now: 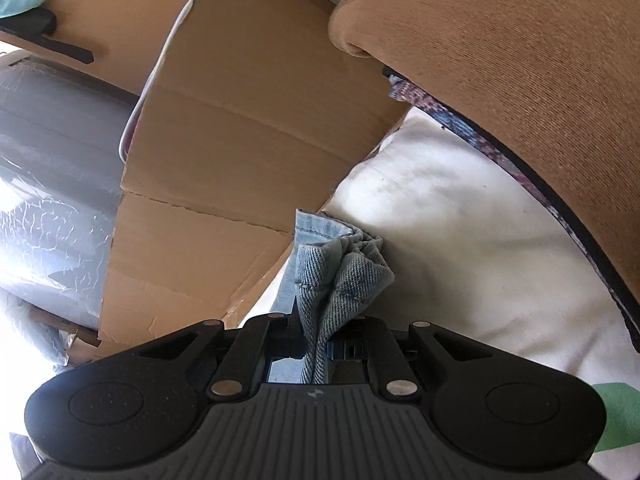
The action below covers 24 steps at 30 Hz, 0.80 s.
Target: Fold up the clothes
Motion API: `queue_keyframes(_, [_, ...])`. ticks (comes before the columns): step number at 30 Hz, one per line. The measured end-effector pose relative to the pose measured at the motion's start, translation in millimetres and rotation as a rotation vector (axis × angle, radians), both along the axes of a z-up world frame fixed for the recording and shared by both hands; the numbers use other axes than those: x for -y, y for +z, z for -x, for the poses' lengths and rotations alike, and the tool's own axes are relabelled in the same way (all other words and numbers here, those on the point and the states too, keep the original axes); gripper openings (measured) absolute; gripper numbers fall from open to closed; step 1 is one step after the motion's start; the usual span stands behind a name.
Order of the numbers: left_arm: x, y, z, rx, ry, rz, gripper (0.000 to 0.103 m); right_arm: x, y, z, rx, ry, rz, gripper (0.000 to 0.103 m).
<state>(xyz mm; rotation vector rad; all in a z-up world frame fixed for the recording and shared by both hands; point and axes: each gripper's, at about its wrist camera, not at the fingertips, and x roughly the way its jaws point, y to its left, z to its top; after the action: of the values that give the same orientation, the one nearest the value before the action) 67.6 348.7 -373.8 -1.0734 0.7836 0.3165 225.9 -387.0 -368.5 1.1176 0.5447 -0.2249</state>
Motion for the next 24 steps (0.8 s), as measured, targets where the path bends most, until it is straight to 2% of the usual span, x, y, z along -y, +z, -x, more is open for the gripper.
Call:
queue_keyframes(3, [0,-3,6,0.042,0.044,0.053,0.07,1,-4,-4,-0.004,-0.001,-0.002,0.007])
queue_keyframes(6, [-2,-7,10,0.063,0.008,0.169,0.061,2,-3,-1,0.002,0.004,-0.007,0.007])
queue_keyframes(8, [-3,-6,15,0.08,-0.009,0.207,0.06,1,-3,0,0.007,0.009,-0.007,0.007])
queue_keyframes(11, [-6,-4,20,0.092,0.016,0.259,0.055,2,-3,1,0.012,0.012,-0.012,0.007])
queue_keyframes(14, [-6,-2,20,0.11,0.037,0.274,0.055,2,-5,2,0.013,0.008,-0.02,0.007])
queue_keyframes(18, [0,-13,13,0.078,0.04,0.269,0.055,2,-7,2,0.017,0.008,-0.024,0.007])
queue_keyframes(20, [3,-20,13,0.046,0.043,0.261,0.046,1,-8,2,0.021,0.009,-0.024,0.007])
queue_keyframes(21, [2,-24,16,0.035,0.058,0.274,0.028,1,-8,2,0.024,0.01,-0.024,0.007])
queue_keyframes(24, [0,-24,20,0.017,0.06,0.276,0.026,2,-8,3,0.033,0.002,-0.036,0.007])
